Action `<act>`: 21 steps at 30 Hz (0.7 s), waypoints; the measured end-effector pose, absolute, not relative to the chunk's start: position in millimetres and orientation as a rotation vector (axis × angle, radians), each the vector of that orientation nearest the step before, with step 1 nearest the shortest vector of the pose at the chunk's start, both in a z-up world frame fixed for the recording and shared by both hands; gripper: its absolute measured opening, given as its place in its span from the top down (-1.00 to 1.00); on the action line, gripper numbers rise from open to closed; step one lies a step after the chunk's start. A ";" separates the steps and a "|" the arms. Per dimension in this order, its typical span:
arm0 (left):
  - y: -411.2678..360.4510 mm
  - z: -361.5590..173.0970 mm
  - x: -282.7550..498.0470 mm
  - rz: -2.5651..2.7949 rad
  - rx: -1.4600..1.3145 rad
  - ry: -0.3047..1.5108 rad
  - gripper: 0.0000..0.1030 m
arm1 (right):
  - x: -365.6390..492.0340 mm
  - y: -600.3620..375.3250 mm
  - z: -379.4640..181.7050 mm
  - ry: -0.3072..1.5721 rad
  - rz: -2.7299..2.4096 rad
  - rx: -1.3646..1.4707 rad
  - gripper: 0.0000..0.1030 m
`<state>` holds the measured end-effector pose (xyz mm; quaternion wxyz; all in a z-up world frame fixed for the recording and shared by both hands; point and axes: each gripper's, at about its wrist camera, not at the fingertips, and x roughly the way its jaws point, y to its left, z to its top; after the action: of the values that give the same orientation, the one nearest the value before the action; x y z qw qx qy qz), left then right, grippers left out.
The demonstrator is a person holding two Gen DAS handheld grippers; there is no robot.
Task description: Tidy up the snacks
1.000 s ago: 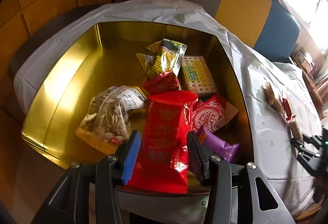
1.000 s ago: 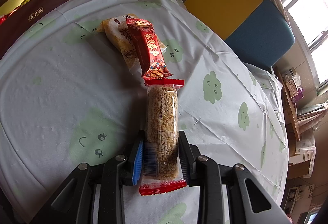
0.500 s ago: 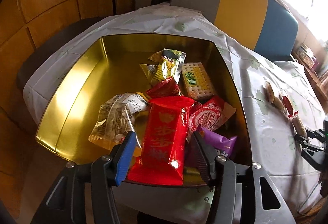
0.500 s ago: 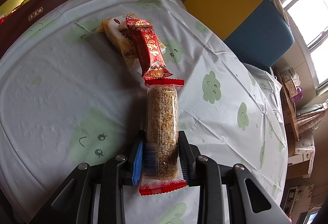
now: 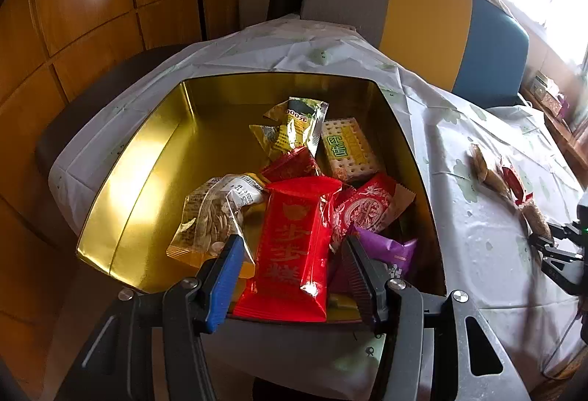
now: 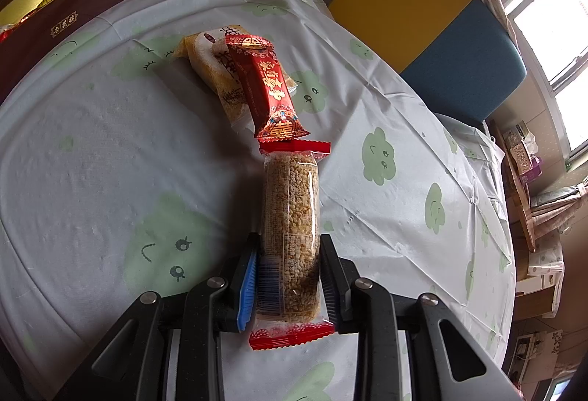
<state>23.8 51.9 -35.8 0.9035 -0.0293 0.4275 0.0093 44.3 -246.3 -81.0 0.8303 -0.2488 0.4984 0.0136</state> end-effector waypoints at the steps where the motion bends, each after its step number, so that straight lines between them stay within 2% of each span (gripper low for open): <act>1: 52.1 -35.1 23.5 0.021 -0.059 0.880 -0.09 | 44.3 -246.2 -80.9 1.057 0.029 -0.528 0.40; 21: 55.2 -24.4 12.6 0.023 -0.047 0.818 -0.11 | 47.2 -256.3 -79.5 1.059 0.021 -0.465 0.40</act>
<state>12.6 55.2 -24.4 0.9171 -0.0226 0.3978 0.0112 47.2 -256.3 -79.5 0.8374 -0.2198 0.5003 0.0099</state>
